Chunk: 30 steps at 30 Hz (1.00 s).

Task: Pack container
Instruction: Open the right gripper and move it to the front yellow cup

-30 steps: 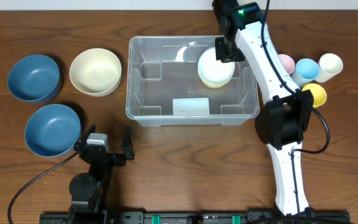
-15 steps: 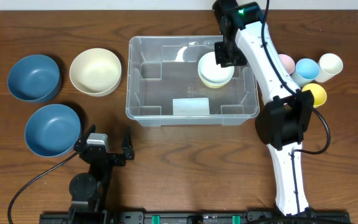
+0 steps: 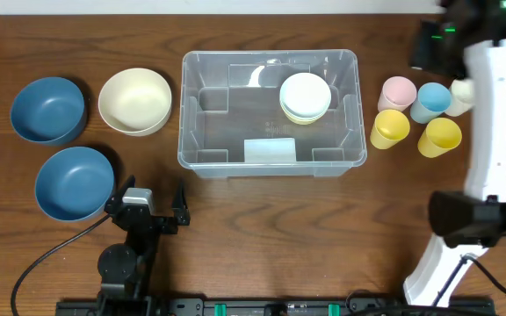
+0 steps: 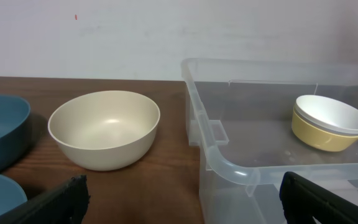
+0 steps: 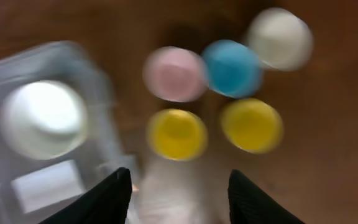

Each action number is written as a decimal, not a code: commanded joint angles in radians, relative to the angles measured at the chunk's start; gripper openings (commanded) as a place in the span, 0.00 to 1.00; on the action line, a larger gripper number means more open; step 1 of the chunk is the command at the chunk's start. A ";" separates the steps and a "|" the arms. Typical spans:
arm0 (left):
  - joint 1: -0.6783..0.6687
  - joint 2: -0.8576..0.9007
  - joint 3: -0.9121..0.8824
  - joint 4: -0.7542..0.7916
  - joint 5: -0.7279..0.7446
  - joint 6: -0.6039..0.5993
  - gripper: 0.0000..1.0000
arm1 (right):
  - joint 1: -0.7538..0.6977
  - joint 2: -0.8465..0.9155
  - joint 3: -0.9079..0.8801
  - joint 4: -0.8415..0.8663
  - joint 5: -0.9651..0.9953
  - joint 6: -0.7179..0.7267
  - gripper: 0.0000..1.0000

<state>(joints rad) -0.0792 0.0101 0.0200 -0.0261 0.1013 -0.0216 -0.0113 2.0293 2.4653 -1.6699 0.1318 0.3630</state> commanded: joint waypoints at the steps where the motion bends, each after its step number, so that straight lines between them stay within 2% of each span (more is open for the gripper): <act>1: 0.005 -0.005 -0.016 -0.036 0.015 0.014 0.98 | -0.109 0.040 -0.020 -0.029 -0.010 0.048 0.53; 6: 0.005 -0.005 -0.016 -0.035 0.015 0.014 0.98 | -0.265 0.040 -0.075 -0.029 -0.141 0.048 0.56; 14: 0.005 -0.005 -0.016 -0.035 0.015 0.014 0.98 | -0.393 0.039 -0.331 -0.008 -0.087 0.048 0.56; 21: 0.005 -0.005 -0.016 -0.035 0.015 0.014 0.98 | -0.412 0.039 -0.500 0.104 -0.061 0.011 0.52; 30: 0.005 -0.005 -0.016 -0.035 0.015 0.014 0.98 | -0.363 0.039 -0.709 0.345 -0.080 -0.020 0.49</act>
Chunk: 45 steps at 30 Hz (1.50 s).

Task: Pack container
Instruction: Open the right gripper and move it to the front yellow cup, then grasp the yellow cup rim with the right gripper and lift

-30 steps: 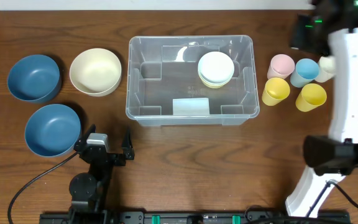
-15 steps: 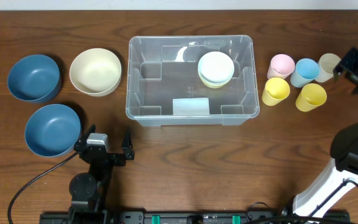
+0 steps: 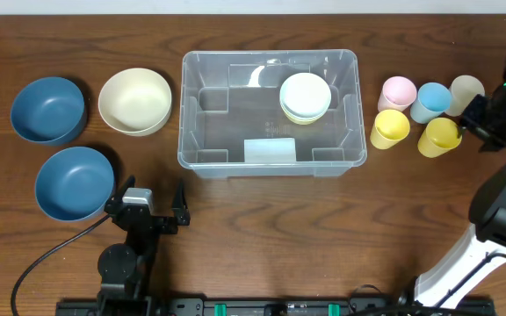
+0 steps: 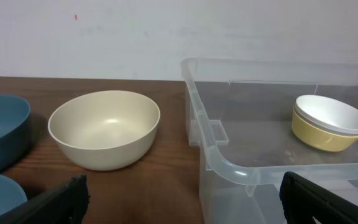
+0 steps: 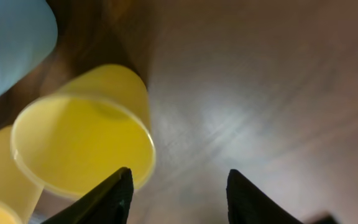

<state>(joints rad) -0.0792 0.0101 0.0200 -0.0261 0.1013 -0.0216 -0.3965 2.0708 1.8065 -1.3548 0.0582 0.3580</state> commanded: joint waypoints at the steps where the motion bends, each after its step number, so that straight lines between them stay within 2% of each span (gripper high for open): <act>1: 0.005 -0.005 -0.016 -0.035 0.015 0.014 0.98 | 0.026 -0.002 -0.075 0.061 -0.011 -0.016 0.49; 5: 0.005 -0.005 -0.016 -0.035 0.015 0.014 0.98 | 0.033 -0.002 -0.158 0.166 -0.037 -0.019 0.46; 8: 0.005 -0.005 -0.016 -0.036 0.015 0.014 0.98 | 0.033 -0.002 -0.189 0.202 -0.039 -0.020 0.39; 11: 0.005 -0.005 -0.016 -0.035 0.015 0.014 0.98 | 0.033 -0.003 -0.191 0.204 -0.030 -0.022 0.12; 13: 0.005 -0.005 -0.016 -0.035 0.015 0.014 0.98 | 0.033 -0.003 -0.191 0.200 -0.029 -0.021 0.02; 25: 0.005 -0.005 -0.016 -0.035 0.015 0.014 0.98 | 0.033 -0.066 -0.187 0.114 -0.029 -0.015 0.01; 29: 0.005 -0.005 -0.016 -0.036 0.015 0.014 0.98 | 0.033 -0.193 -0.169 0.087 -0.031 -0.015 0.01; 34: 0.005 -0.005 -0.016 -0.035 0.015 0.014 0.98 | 0.048 -0.459 -0.125 0.053 -0.095 -0.045 0.01; 40: 0.005 -0.005 -0.016 -0.035 0.015 0.014 0.98 | 0.176 -0.715 -0.125 0.092 -0.164 -0.092 0.01; 45: 0.005 -0.005 -0.016 -0.036 0.015 0.014 0.98 | 0.384 -0.772 -0.126 0.109 -0.177 -0.098 0.01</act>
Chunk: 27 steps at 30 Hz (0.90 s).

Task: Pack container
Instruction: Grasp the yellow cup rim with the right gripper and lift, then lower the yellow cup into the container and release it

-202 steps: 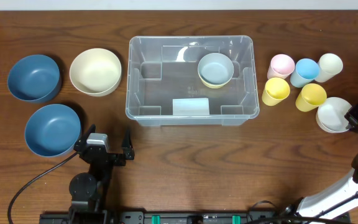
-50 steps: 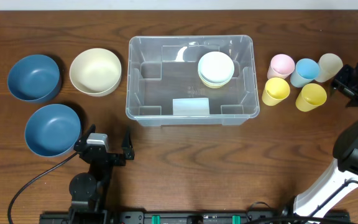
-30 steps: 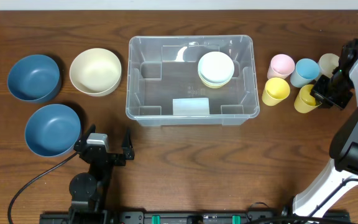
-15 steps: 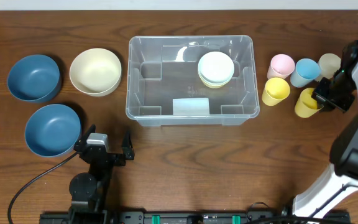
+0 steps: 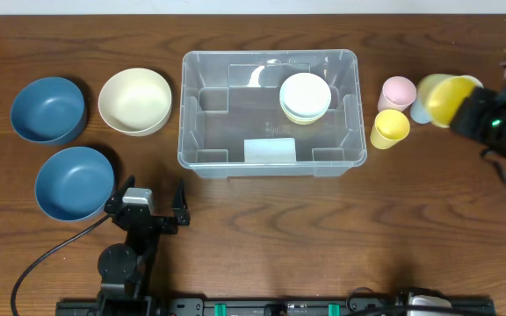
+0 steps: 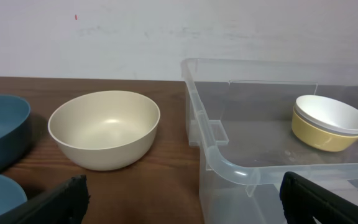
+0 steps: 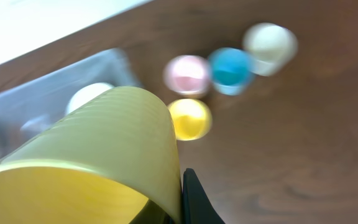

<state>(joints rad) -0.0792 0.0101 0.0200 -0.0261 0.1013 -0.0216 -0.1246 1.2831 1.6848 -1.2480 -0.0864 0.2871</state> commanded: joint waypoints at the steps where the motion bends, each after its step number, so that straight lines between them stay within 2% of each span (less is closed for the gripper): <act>1: 0.005 -0.005 -0.016 -0.035 0.015 0.014 0.98 | 0.154 0.022 -0.008 0.003 -0.025 -0.025 0.01; 7: 0.005 -0.005 -0.016 -0.035 0.015 0.014 0.98 | 0.346 0.136 -0.072 0.034 0.015 -0.010 0.01; 12: 0.005 -0.005 -0.016 -0.035 0.015 0.014 0.98 | 0.434 0.278 -0.117 0.077 0.015 -0.010 0.01; 19: 0.005 -0.005 -0.016 -0.035 0.015 0.014 0.98 | 0.515 0.477 -0.134 0.167 0.015 -0.003 0.01; 27: 0.005 -0.005 -0.016 -0.035 0.015 0.014 0.98 | 0.544 0.639 -0.134 0.235 0.051 0.016 0.01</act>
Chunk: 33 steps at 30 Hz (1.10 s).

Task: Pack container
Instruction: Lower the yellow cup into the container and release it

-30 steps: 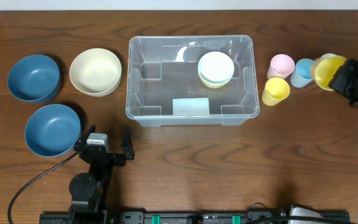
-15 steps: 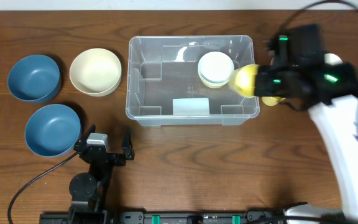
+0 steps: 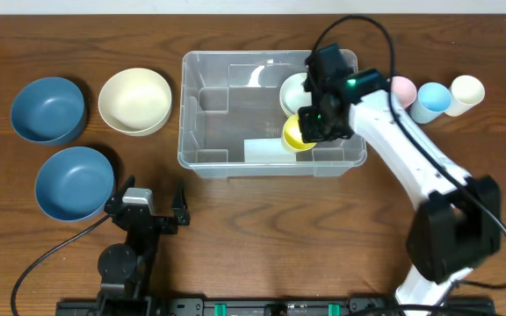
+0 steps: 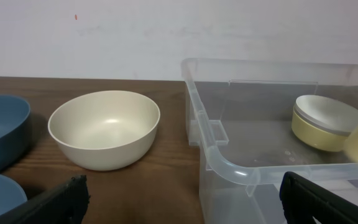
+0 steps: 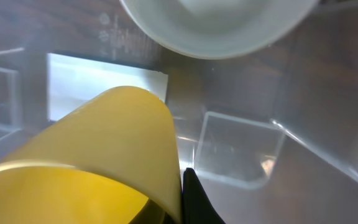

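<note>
The clear plastic container stands mid-table. Inside it at the back right is a white bowl stacked in a yellow bowl, also seen in the left wrist view as the stacked bowls. My right gripper is down inside the container's front right part, shut on the rim of a yellow cup. The right wrist view shows that yellow cup close up, below the white bowl. My left gripper rests open near the front edge, holding nothing.
A cream bowl and two blue bowls sit left of the container. Pink, blue and cream cups stand to its right. My right arm crosses the spot where the second yellow cup stood.
My right gripper has moved left with the yellow cup, from above the cups right of the container to inside the container's front right part. The left arm has not moved.
My right gripper was open high over the group of cups. Then it was low beside the front right yellow cup. Then it held that cup in the air over the cups, and now holds it inside the container.
</note>
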Each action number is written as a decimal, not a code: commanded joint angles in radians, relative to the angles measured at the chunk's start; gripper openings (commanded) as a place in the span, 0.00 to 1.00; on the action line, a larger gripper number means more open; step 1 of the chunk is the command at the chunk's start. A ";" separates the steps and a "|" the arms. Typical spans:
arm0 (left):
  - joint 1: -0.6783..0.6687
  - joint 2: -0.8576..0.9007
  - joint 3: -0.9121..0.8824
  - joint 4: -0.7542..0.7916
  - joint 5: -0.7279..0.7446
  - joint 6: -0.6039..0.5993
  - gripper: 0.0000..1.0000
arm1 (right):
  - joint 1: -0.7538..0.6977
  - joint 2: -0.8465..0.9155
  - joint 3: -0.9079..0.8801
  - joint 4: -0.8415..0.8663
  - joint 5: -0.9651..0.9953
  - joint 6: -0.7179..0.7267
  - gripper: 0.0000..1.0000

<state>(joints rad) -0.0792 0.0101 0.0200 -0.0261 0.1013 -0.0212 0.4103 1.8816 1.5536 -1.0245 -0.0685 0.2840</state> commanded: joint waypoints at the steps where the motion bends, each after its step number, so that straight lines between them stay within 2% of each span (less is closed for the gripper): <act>1: 0.005 -0.005 -0.016 -0.035 0.015 0.013 0.98 | 0.009 0.053 -0.002 0.016 0.039 0.021 0.01; 12: 0.005 -0.005 -0.016 -0.035 0.015 0.013 0.98 | 0.008 0.122 -0.004 0.032 0.098 0.037 0.01; 18: 0.005 -0.005 -0.016 -0.035 0.015 0.013 0.98 | 0.008 0.121 -0.003 0.035 0.098 0.032 0.22; 22: 0.005 -0.005 -0.016 -0.035 0.015 0.013 0.98 | 0.008 0.110 0.016 0.013 0.097 0.027 0.24; 29: 0.005 -0.005 -0.016 -0.035 0.015 0.013 0.98 | 0.008 0.035 0.183 -0.111 0.090 -0.002 0.25; 33: 0.005 -0.005 -0.016 -0.035 0.015 0.013 0.98 | 0.005 -0.027 0.321 -0.196 0.092 -0.013 0.32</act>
<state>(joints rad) -0.0792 0.0101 0.0200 -0.0261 0.1013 -0.0212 0.4118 1.9491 1.7756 -1.1950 0.0177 0.2951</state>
